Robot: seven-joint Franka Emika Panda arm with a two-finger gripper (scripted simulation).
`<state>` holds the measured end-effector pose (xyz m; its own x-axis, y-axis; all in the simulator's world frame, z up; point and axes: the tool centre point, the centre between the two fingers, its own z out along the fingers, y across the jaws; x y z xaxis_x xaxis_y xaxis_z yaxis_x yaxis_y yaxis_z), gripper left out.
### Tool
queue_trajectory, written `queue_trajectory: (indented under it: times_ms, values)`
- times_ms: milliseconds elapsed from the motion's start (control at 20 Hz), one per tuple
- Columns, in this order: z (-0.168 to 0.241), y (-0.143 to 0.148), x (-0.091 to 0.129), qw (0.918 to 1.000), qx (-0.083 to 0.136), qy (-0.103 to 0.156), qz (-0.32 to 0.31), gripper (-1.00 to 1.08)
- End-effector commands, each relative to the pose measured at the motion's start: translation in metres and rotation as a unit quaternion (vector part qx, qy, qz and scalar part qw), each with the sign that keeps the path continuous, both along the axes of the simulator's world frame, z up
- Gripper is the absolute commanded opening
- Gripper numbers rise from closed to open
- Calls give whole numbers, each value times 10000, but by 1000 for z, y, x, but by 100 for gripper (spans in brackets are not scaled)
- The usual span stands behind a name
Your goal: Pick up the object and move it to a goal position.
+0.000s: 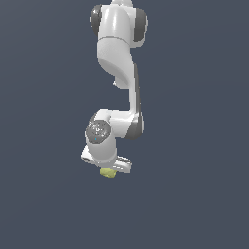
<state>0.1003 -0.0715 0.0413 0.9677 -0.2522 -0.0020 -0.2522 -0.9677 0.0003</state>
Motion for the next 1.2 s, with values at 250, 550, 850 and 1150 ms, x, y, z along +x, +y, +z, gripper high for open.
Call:
queue_trajectory:
  times_ms: [250,550,850,1150]
  values:
    - [-2,0,2,10000,-1,-10,-2,-100]
    - [-2,0,2,10000,-1,-10,-2,-100]
    - [-2,1,1,10000,-1,-8,0,-100]
    - [1,7,-6,10000,-1,-8,0,-100]
